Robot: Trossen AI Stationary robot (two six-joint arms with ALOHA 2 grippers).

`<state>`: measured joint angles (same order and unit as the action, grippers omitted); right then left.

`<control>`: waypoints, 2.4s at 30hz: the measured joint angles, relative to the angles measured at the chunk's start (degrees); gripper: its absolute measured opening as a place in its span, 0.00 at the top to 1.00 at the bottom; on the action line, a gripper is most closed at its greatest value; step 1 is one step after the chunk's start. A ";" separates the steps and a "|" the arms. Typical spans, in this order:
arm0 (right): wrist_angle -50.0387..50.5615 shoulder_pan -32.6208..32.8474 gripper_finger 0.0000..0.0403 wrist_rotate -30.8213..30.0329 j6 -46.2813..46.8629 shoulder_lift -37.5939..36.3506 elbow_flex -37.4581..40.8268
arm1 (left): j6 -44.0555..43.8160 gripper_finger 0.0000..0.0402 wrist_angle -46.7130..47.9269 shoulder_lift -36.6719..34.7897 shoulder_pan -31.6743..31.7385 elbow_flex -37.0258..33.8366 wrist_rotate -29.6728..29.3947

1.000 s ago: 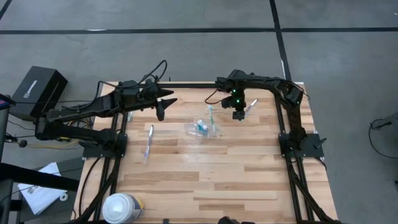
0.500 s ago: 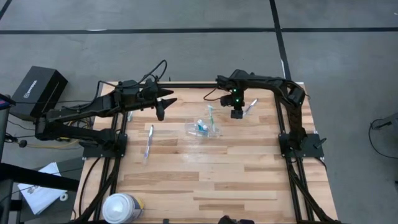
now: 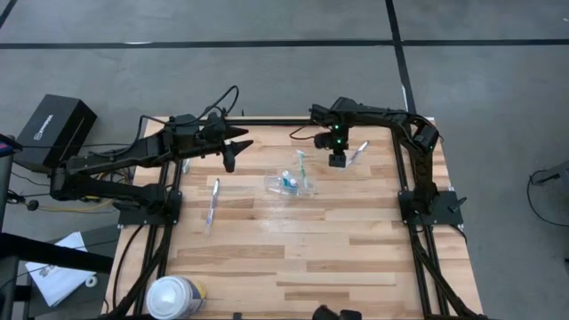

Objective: Pick & Place toothbrushing station
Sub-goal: Put the right purple toothbrush into the transparent organizer

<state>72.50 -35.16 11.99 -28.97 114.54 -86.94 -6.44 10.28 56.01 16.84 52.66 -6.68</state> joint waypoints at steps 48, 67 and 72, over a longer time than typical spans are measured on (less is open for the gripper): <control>-9.06 -3.28 0.70 -0.72 -3.13 0.07 14.05 | -0.20 0.55 1.23 1.48 3.61 -0.09 -0.01; -4.41 -5.90 1.00 10.32 0.07 -0.69 5.76 | -1.46 0.55 -5.36 5.20 3.61 -0.11 3.61; -4.40 -7.25 1.00 17.20 4.29 -4.60 0.67 | -1.53 0.55 -6.30 5.20 3.61 -0.11 3.58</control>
<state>68.10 -42.41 29.19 -24.68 109.94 -86.26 -7.97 3.98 61.21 20.45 52.56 -3.09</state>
